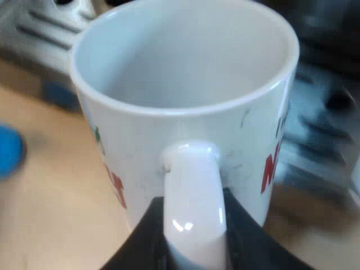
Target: Remove mug from coffee machine
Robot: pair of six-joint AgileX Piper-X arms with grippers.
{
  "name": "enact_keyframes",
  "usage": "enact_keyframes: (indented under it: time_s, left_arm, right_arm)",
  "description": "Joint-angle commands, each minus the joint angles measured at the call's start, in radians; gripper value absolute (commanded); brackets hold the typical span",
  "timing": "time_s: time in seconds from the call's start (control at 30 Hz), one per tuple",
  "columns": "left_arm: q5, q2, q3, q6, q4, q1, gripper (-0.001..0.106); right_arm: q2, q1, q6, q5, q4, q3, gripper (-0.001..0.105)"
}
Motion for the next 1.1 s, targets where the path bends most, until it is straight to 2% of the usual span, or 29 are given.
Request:
enact_keyframes:
  time_s: [0.03,0.47,0.57,0.6,0.63,0.73,0.83,0.93,0.97,1.03,1.1]
  left_arm:
    - [0.024,0.002,-0.028,-0.047,-0.015,-0.047,0.077]
    - [0.024,0.002,-0.108,-0.054,-0.015,-0.124,0.077]
    - [0.024,0.002,-0.113,-0.054,-0.013,-0.127,0.077]
    - [0.024,0.000,-0.172,-0.066,0.003,-0.168,0.077]
    - [0.024,0.000,-0.178,-0.096,0.003,-0.171,0.077]
    - [0.024,0.000,-0.186,-0.122,0.003,-0.178,0.077]
    - [0.032,0.000,-0.185,-0.122,0.003,-0.185,0.077]
    - [0.034,0.000,-0.185,-0.122,0.003,-0.191,0.077]
    - [0.033,0.000,-0.185,-0.122,0.003,-0.195,0.077]
    - [0.033,0.014,-0.185,-0.122,0.007,-0.236,0.077]
    - [0.033,0.034,-0.185,-0.122,0.007,-0.260,0.077]
  right_arm:
    - [-0.167,0.000,0.008,0.018,0.112,-0.009,0.000]
    - [-0.461,0.000,0.008,0.065,0.352,-0.009,0.000]
    - [-0.527,0.000,0.031,0.081,0.401,-0.009,0.000]
    - [-0.561,0.000,0.059,0.084,0.422,-0.009,0.000]
    - [-0.585,0.000,0.065,0.084,0.438,-0.009,0.000]
    - [-0.627,0.000,0.065,0.091,0.467,-0.009,0.000]
    - [-0.645,0.000,0.065,0.126,0.477,-0.009,0.000]
    - [-0.657,0.000,0.065,0.224,0.477,-0.009,0.000]
    - [-0.657,0.000,0.065,0.224,0.477,-0.009,0.000]
    - [-0.657,0.000,0.065,0.305,0.463,0.003,0.000]
    - [-0.657,0.000,0.065,0.331,0.450,0.018,0.000]
